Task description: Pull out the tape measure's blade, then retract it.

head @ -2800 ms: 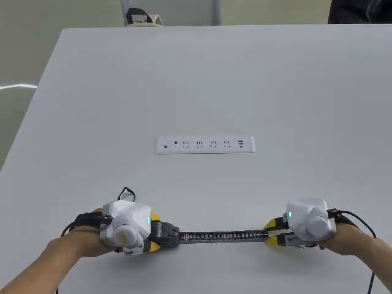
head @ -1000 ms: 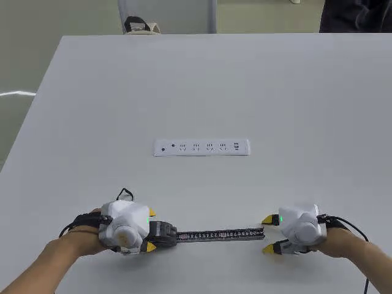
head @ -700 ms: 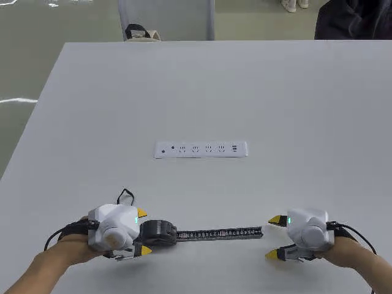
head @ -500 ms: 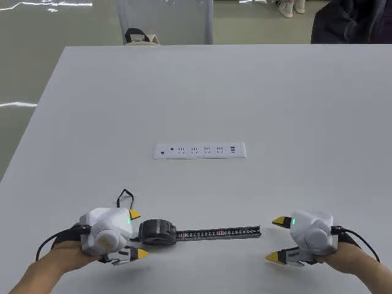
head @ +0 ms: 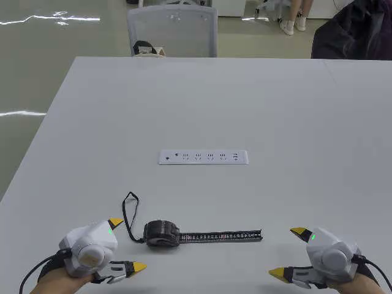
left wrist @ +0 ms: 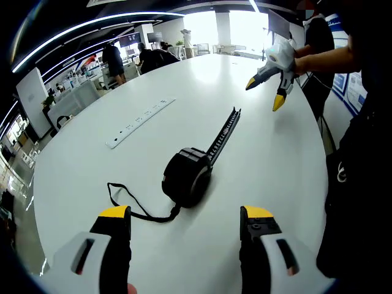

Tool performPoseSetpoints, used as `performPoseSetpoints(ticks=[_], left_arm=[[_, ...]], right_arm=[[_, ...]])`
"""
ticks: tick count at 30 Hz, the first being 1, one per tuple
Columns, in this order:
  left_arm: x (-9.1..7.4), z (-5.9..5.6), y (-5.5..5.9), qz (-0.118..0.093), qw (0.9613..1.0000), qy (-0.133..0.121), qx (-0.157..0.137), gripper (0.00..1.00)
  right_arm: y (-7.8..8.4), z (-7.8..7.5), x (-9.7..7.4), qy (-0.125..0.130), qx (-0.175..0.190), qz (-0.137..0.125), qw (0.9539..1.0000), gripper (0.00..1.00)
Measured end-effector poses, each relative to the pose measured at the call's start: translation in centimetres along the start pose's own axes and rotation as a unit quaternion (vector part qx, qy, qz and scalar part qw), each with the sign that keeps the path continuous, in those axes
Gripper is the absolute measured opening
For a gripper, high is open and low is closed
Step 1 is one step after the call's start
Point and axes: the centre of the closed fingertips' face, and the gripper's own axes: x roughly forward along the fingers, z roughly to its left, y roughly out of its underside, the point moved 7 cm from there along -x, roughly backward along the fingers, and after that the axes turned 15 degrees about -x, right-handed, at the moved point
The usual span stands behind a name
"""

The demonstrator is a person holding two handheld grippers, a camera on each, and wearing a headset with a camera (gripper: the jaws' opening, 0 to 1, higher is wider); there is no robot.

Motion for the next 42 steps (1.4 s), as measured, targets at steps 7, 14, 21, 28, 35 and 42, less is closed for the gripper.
performPoseSetpoints(ticks=[7,14,21,28,35,42], left_arm=[[-1.5,-1.4,0.7,-0.042,0.9962,-0.037,-0.066,0.78],[-3.3,-2.7,1.0,-0.059,0.9897,-0.076,-0.106,0.85],[-4.6,-3.9,1.4,-0.083,0.9751,-0.120,-0.167,0.95],[-5.4,-4.8,1.5,-0.101,0.9608,-0.147,-0.212,0.99],[-5.9,-6.1,1.3,-0.122,0.9516,-0.167,-0.227,0.99],[-5.5,-6.6,1.3,-0.132,0.9464,-0.178,-0.235,0.99]], right_arm=[[-0.8,1.2,-1.6,0.046,0.040,-0.006,0.9981,0.83],[-1.7,3.1,-2.8,0.063,0.058,-0.014,0.9962,0.86],[-2.3,4.3,-3.6,0.094,0.086,-0.028,0.9914,0.91],[-2.9,5.2,-4.4,0.148,0.093,-0.042,0.9837,0.96],[-3.0,6.2,-4.3,0.153,0.104,-0.041,0.9819,0.96],[-3.2,6.8,-4.3,0.154,0.117,-0.045,0.9801,0.96]])
